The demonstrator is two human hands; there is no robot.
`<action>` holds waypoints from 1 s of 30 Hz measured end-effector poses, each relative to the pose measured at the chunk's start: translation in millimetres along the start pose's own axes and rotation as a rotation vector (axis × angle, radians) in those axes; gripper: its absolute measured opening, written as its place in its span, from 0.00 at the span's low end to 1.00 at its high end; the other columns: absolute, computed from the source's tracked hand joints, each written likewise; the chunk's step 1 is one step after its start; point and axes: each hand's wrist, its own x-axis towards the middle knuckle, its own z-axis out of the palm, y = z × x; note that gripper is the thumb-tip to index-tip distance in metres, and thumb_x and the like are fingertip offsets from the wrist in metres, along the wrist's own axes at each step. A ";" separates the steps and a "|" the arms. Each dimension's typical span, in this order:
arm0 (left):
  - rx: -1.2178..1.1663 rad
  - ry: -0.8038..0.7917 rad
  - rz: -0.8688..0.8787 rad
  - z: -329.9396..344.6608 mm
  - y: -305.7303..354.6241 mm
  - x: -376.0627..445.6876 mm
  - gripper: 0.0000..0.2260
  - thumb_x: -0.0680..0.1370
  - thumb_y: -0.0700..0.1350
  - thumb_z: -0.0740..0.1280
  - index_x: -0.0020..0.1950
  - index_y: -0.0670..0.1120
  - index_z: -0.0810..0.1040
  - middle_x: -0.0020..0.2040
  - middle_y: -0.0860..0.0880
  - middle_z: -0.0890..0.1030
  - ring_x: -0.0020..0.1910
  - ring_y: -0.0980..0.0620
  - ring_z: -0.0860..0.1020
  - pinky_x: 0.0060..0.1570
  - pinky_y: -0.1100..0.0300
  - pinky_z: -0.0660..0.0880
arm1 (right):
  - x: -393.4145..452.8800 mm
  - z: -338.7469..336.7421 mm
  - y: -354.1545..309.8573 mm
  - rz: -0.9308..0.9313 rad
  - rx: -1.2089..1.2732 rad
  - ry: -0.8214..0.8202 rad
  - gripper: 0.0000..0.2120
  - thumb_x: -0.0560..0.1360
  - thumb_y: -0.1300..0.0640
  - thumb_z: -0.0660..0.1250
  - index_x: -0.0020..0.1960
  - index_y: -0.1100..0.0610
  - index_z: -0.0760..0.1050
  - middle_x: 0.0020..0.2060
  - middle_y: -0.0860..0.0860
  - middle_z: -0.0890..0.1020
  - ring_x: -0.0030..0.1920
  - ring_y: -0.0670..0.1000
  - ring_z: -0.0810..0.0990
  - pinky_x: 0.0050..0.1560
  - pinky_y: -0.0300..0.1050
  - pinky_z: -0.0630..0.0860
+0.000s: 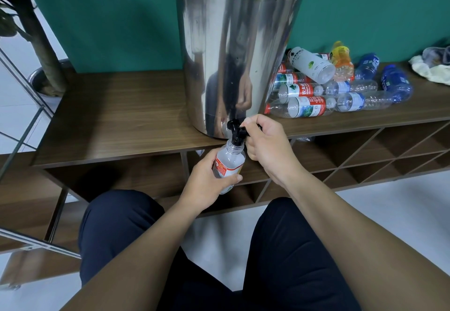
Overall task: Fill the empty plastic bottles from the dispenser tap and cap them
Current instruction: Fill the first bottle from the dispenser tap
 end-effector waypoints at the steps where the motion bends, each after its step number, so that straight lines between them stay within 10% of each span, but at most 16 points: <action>1: 0.001 -0.002 0.001 0.0 0.0 -0.1 0.34 0.75 0.45 0.86 0.78 0.56 0.77 0.64 0.65 0.84 0.64 0.64 0.83 0.65 0.63 0.80 | 0.0 -0.1 0.1 -0.001 0.002 -0.001 0.13 0.90 0.53 0.62 0.51 0.58 0.77 0.26 0.45 0.68 0.25 0.46 0.63 0.27 0.41 0.62; 30: 0.002 0.032 0.015 -0.9 -0.7 -0.4 0.34 0.74 0.44 0.86 0.77 0.55 0.79 0.62 0.66 0.85 0.62 0.64 0.84 0.59 0.72 0.78 | 4.5 -0.4 6.9 -0.006 0.072 -0.012 0.12 0.90 0.55 0.62 0.49 0.57 0.77 0.28 0.49 0.66 0.27 0.48 0.61 0.27 0.42 0.60</action>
